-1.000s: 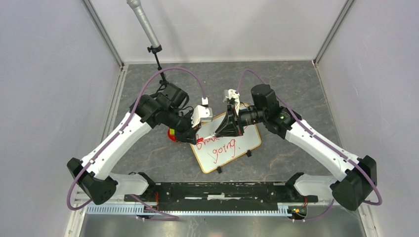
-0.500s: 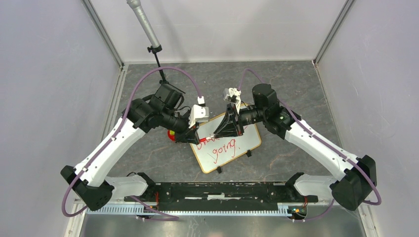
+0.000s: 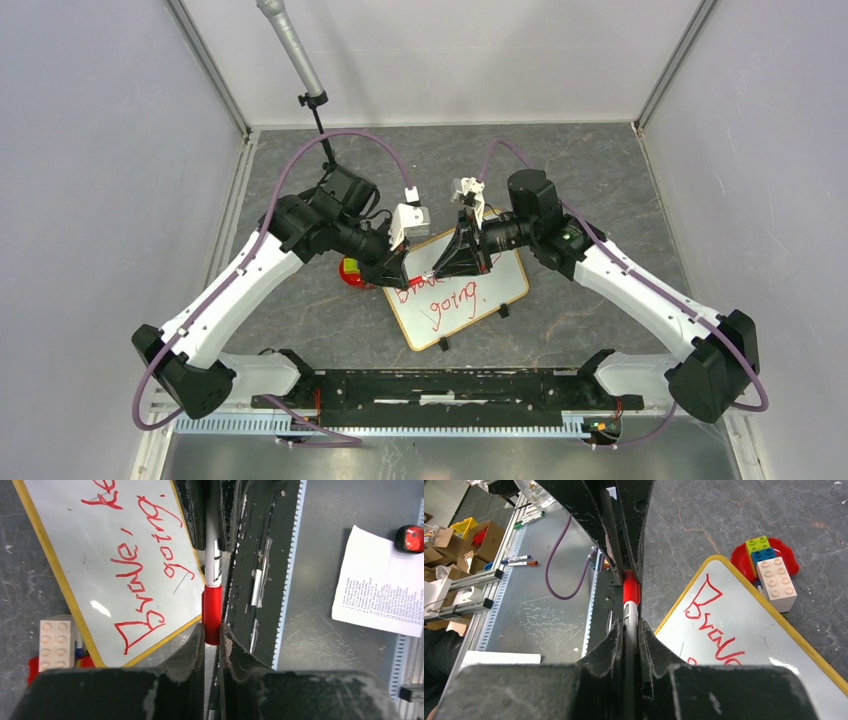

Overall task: Write a sentence on the whiteboard
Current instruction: Insert the whiteboard marker without the cap into the pen cap.

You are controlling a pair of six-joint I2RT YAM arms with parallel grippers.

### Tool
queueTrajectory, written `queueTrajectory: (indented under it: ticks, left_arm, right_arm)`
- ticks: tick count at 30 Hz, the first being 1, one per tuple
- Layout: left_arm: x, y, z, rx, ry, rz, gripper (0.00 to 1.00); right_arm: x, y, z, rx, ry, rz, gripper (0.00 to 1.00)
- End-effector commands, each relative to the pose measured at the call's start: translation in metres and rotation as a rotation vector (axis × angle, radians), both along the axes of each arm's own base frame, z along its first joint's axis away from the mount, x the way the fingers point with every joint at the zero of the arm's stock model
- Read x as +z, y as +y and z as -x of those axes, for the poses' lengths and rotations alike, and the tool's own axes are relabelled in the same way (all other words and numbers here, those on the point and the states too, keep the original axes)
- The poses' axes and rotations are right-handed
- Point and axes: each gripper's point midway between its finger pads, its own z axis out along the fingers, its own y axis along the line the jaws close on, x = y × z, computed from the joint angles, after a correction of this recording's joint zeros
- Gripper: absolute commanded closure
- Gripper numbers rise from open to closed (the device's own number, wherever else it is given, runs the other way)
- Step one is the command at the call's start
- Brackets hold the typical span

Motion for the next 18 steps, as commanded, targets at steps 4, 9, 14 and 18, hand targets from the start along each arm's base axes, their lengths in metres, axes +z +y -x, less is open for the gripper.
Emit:
queueTrajectory:
  ticks: [4,9,14,18]
  left_arm:
    - [0.050,-0.050,-0.009,-0.038,0.022,0.258,0.97]
    - [0.058,-0.051,-0.015,-0.018,0.041,0.283,0.98]
    - [0.062,-0.025,-0.040,0.087,0.058,0.320,0.96]
    - [0.069,-0.016,-0.058,0.147,0.067,0.364,0.81]
  right_arm:
    - [0.000,0.014,0.001,0.018,-0.027,-0.020,1.00]
    - [0.000,0.010,0.000,0.019,-0.028,-0.019,1.00]
    - [0.006,-0.009,-0.027,-0.077,-0.008,-0.052,1.00]
    - [0.010,-0.015,-0.034,-0.113,-0.002,-0.089,1.00]
